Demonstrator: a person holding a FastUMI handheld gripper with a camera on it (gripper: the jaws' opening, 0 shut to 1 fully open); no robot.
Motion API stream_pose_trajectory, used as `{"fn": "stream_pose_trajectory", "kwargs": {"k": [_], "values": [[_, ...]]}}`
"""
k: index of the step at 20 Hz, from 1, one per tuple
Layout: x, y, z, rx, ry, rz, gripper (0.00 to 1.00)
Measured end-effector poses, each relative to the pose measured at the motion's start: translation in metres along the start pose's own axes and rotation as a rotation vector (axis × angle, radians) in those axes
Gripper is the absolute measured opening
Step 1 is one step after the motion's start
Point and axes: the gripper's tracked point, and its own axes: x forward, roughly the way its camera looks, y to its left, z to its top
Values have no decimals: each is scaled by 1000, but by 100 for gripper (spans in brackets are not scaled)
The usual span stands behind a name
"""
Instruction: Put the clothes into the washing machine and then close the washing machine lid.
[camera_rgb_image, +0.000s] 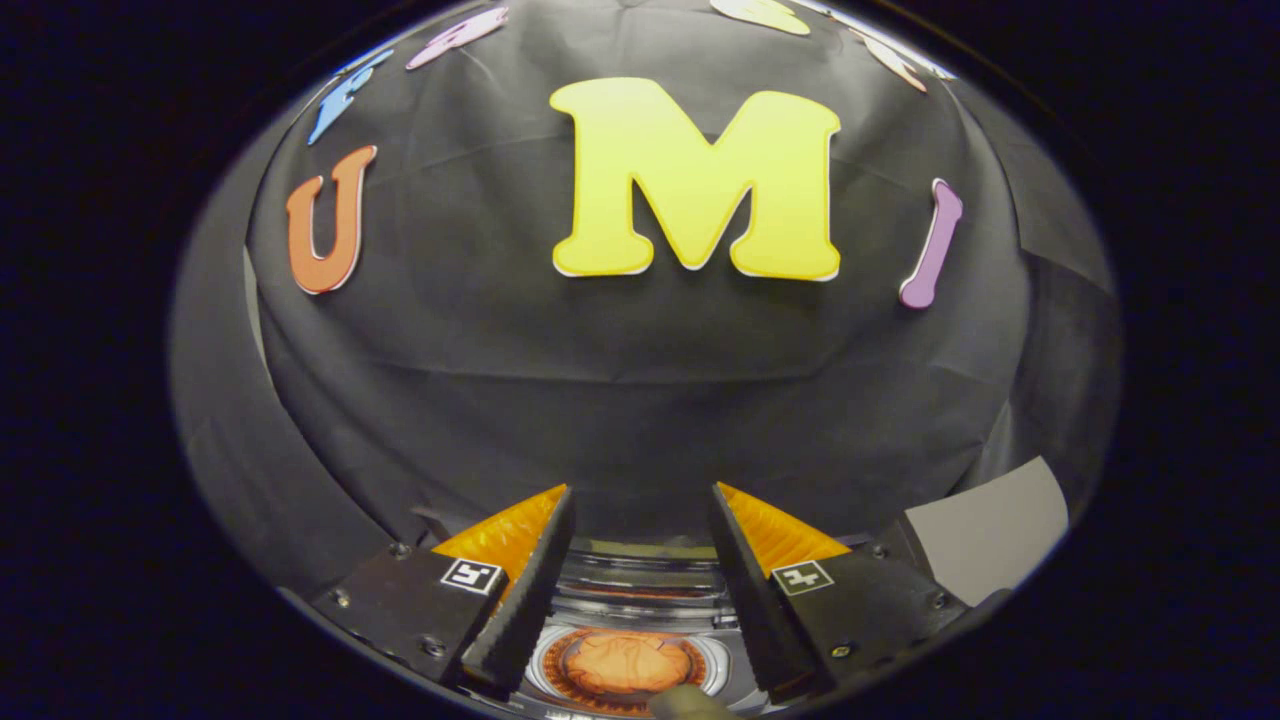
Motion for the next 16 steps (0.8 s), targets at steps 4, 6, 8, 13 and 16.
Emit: {"fn": "stream_pose_trajectory", "kwargs": {"k": [4,6,8,13,16], "values": [[27,-2,-13,46,53,-5,84],[37,-6,-20,52,76,-31,84],[43,-13,-32,56,111,-64,84],[46,-15,-36,62,106,-75,90],[46,-15,-35,41,60,-65,90]]}}
